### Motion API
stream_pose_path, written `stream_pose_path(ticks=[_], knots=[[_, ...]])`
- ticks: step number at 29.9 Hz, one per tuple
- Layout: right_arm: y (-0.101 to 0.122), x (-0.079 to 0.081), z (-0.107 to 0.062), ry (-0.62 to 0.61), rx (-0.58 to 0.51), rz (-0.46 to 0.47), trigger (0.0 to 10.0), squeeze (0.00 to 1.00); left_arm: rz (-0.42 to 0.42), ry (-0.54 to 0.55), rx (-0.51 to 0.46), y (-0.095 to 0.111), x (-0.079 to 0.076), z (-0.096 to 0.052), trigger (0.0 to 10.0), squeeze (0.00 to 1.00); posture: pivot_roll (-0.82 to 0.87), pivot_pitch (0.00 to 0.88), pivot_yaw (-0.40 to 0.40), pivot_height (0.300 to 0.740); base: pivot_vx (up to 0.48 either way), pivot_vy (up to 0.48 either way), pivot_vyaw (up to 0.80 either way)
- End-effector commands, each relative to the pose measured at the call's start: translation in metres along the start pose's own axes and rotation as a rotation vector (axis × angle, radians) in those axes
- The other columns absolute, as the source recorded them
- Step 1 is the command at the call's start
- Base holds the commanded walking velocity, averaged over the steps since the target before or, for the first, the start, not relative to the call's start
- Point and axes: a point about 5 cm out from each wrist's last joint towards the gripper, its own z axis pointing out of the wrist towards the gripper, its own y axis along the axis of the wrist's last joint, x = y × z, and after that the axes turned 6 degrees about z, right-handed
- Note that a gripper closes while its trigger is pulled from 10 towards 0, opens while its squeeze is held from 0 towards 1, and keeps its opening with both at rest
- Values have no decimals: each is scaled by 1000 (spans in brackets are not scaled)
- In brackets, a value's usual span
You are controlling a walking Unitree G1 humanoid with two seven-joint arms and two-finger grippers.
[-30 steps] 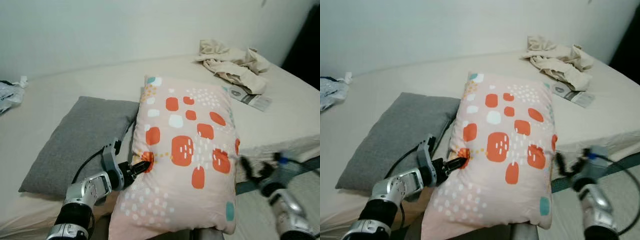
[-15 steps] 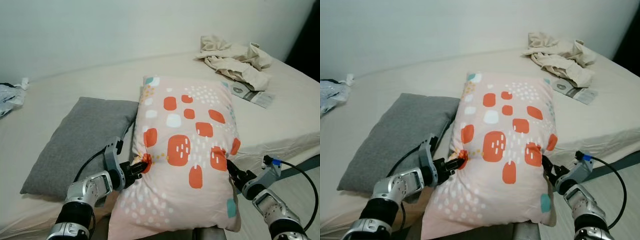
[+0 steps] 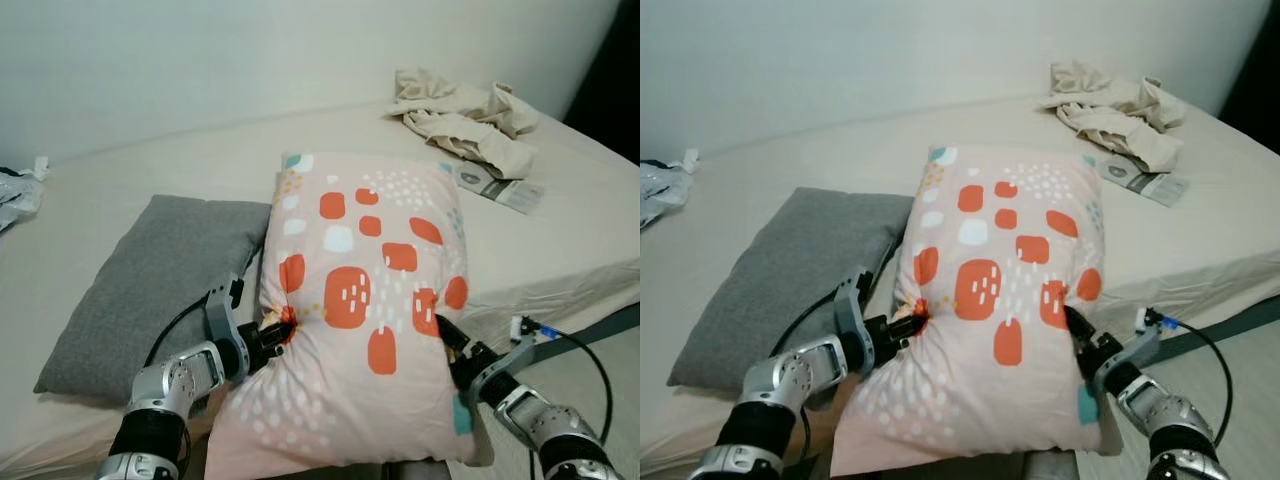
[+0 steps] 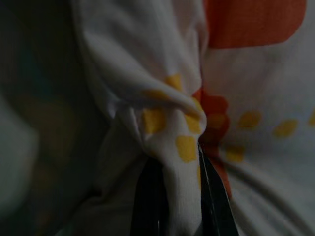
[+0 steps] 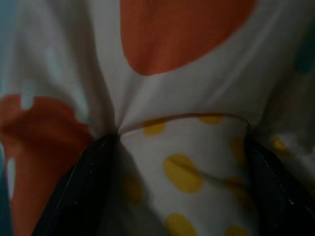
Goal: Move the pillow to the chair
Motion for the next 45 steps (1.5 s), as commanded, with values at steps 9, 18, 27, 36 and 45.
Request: stream_pose_path(ticks=[9, 18, 27, 36, 45], knots=[[-43, -5, 21, -69, 166, -31, 10000, 0, -23, -37, 32, -10, -13, 8, 0, 0, -19, 126, 23, 541, 0, 0, 0], [-30, 25, 35, 120, 154, -49, 0, 0, -14, -64, 44, -15, -18, 6, 0, 0, -25, 105, 22, 541, 0, 0, 0], [-6, 59, 54, 165, 53, -286, 0, 0, -22, -57, -29, -4, -20, 1, 0, 0, -27, 57, -6, 541, 0, 0, 0], [-6, 71, 67, 150, 25, -351, 0, 0, 12, 3, -75, 3, -18, -8, 0, 0, -16, 31, -21, 541, 0, 0, 0], [-1, 101, 89, 24, 5, -818, 0, 0, 283, 222, -297, 53, -11, -13, 0, 0, -23, 15, -41, 541, 0, 0, 0]])
